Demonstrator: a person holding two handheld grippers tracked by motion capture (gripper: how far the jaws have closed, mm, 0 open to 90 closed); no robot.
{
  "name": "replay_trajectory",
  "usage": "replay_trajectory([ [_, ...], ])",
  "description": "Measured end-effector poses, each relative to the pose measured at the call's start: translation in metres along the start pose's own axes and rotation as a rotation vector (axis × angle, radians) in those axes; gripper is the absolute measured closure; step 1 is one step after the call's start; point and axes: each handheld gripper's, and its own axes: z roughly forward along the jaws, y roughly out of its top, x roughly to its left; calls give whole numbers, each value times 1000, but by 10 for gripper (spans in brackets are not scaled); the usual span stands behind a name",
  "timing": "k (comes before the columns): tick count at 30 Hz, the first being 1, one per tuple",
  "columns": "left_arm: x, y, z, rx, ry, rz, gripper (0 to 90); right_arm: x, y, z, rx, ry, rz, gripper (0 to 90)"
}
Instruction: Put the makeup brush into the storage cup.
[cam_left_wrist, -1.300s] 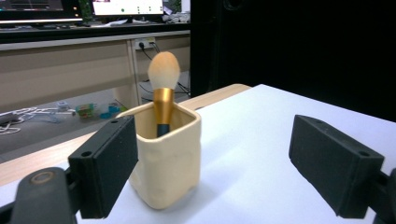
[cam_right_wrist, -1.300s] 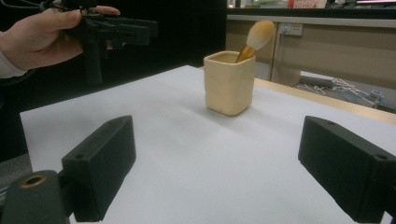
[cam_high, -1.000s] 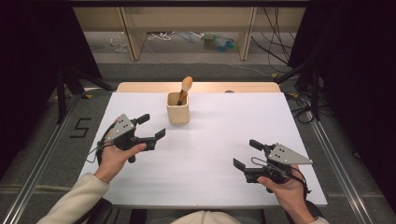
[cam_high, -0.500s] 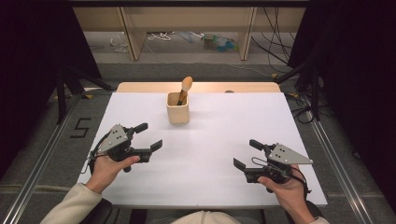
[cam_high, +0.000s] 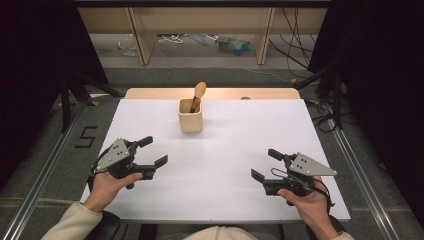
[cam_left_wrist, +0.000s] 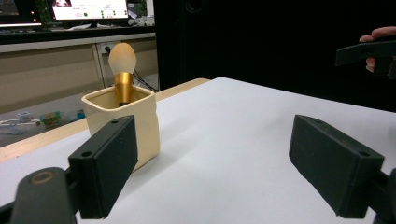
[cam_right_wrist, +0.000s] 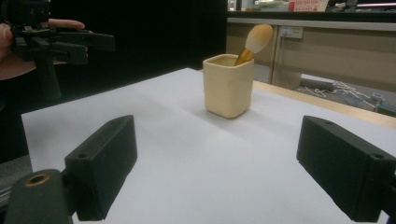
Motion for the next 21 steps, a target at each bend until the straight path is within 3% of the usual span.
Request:
replay_trajectory([
  [6, -1, 0, 0, 1, -1, 13, 149, -3, 0, -1, -6, -7, -7, 137],
  [8, -2, 0, 0, 1, 1, 12, 149, -6, 0, 0, -34, -24, -26, 137],
  [9, -2, 0, 0, 2, 1, 13, 149, -5, 0, -2, 3, -7, -7, 138],
  [18, -3, -1, 0, 4, 7, 6, 148, -10, -1, 0, -23, -4, 6, 143],
  [21, -3, -1, 0, 6, 6, 12, 146, -11, 0, -1, -4, -8, -1, 143],
])
